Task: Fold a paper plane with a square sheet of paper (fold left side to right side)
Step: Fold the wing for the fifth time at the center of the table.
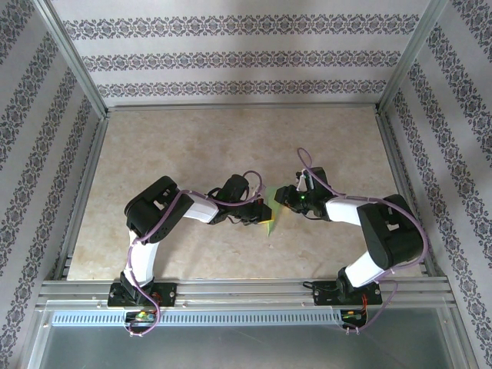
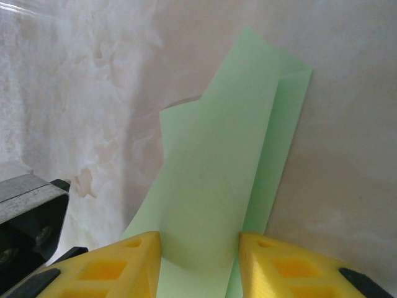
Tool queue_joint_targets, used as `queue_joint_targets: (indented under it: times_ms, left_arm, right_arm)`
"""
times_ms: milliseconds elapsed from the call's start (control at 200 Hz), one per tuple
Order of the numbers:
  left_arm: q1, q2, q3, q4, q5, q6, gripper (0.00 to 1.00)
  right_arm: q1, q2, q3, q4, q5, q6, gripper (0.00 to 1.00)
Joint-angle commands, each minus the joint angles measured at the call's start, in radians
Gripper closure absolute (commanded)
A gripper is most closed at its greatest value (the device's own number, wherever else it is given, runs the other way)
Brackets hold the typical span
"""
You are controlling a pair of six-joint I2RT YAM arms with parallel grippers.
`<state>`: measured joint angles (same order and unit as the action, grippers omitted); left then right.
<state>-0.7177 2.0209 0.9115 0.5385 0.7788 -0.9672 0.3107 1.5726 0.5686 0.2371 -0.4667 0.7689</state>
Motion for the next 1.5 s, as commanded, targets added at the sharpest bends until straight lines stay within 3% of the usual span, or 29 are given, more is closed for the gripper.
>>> queue_joint_targets:
  times_ms: [0, 595, 760, 1129, 1494]
  left_arm:
    - [0.012, 0.018, -0.011, 0.054, 0.017, -0.014, 0.96]
    - [0.048, -0.062, -0.033, 0.026, 0.009, -0.006, 0.71]
    - [0.071, -0.065, -0.015, -0.010, 0.006, 0.012, 0.69]
    - [0.080, 0.003, 0.055, -0.063, -0.003, 0.032, 0.69]
    - [0.080, 0.024, 0.081, -0.148, -0.055, 0.074, 0.87]
  right_arm:
    - [0.016, 0.021, 0.025, 0.009, 0.028, 0.011, 0.62]
    - [0.038, 0.110, 0.060, -0.068, 0.066, -0.021, 0.65]
    - [0.040, 0.112, 0.065, -0.071, 0.066, -0.022, 0.65]
    - [0.042, 0.113, 0.073, -0.078, 0.063, -0.025, 0.65]
    - [0.048, 0.110, 0.080, -0.094, 0.069, -0.034, 0.65]
